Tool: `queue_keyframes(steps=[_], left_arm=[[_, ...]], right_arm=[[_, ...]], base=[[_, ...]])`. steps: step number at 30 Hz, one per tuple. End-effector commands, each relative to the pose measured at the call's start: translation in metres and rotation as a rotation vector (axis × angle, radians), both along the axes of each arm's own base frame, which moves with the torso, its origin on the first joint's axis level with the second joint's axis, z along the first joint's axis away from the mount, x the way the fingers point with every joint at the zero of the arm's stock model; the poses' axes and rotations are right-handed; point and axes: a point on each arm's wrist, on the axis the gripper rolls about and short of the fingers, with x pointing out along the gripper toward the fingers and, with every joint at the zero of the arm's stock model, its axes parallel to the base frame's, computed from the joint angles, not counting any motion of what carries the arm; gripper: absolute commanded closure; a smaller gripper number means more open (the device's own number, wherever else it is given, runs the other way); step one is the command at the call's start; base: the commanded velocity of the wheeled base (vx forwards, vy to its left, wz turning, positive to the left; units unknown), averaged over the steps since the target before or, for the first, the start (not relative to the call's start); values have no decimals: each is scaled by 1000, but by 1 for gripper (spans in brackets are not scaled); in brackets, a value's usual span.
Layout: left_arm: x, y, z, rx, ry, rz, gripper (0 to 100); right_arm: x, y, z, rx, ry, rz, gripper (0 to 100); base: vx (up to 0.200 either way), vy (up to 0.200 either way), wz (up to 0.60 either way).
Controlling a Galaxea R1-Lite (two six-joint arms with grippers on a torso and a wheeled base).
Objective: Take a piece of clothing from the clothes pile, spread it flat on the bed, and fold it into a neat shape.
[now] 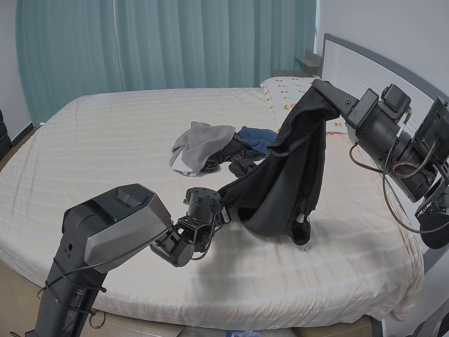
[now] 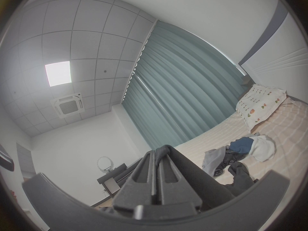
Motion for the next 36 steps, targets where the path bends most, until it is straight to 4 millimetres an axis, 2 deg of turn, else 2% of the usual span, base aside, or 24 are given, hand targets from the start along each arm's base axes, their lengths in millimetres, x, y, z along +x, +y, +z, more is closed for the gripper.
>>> queue_keyframes(steps=[1,2,3,4,6,7,8,9,10,12,15,19,22,25,26,28,36], left_arm=[[-21,20,44,-52,-5,33,100],[-23,20,46,-54,-6,32,100],[-35,27,63,-67,-11,35,100],[-38,29,68,-70,-13,36,100],[-51,39,101,-113,-56,42,100],[-53,40,107,-124,-67,45,100],[-57,46,132,-171,-120,52,100],[-57,46,134,-175,-127,52,100],[-60,48,154,-201,-176,50,100],[-60,49,169,-223,-211,50,100],[-69,55,188,-253,-249,62,100],[-82,69,182,-267,-208,84,100],[-95,76,158,-254,-133,99,100],[-96,77,157,-252,-128,97,100],[-108,83,136,-248,-103,92,100],[-111,86,122,-257,-88,105,100],[-128,91,99,-281,-93,95,100]], right_arm=[[20,-1,-34,-59,104,-43,100],[20,0,-36,-61,109,-41,100],[23,1,-49,-85,152,-47,100],[24,1,-53,-92,164,-47,100],[25,-3,-76,-137,237,-56,100],[25,-2,-79,-143,250,-56,100],[29,-4,-91,-162,284,-64,100],[30,-4,-92,-163,287,-65,100],[42,-7,-96,-154,282,-97,100],[51,-10,-86,-104,208,-127,100],[52,-11,-53,35,4,-195,100],[38,-16,-46,43,-35,-218,100],[25,-27,-82,-52,96,-219,100],[25,-27,-84,-56,101,-219,100],[20,-41,-119,-121,239,-255,100],[17,-44,-126,-118,280,-254,100],[13,-39,-144,-76,393,-246,100]], base=[[0,0,0],[0,0,0],[0,0,0],[0,0,0],[0,0,0],[0,0,0],[0,0,0],[0,0,0],[0,0,0],[0,0,0],[0,0,0],[0,0,0],[0,0,0],[0,0,0],[0,0,0],[0,0,0],[0,0,0]])
